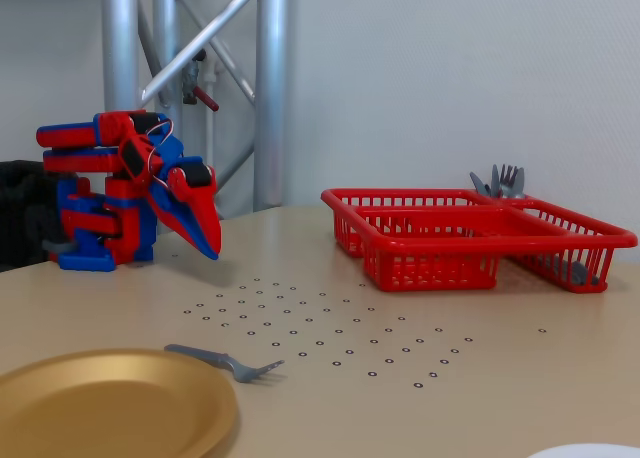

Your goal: Push the fork on the left side of the plate

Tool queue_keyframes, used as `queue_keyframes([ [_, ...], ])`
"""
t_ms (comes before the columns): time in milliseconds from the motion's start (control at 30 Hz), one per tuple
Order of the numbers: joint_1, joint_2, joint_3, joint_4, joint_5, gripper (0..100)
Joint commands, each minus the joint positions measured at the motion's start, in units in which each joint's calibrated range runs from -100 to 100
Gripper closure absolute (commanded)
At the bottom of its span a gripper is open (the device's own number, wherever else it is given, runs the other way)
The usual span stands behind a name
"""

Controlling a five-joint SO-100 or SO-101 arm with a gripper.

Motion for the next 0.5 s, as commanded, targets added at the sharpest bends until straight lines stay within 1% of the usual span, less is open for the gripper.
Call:
queue_keyframes([
  [0,-0.48,-0.51,1.08,0.19,-0.1,100],
  [467,-0.26,-0.51,1.08,0.27,-0.49,100],
])
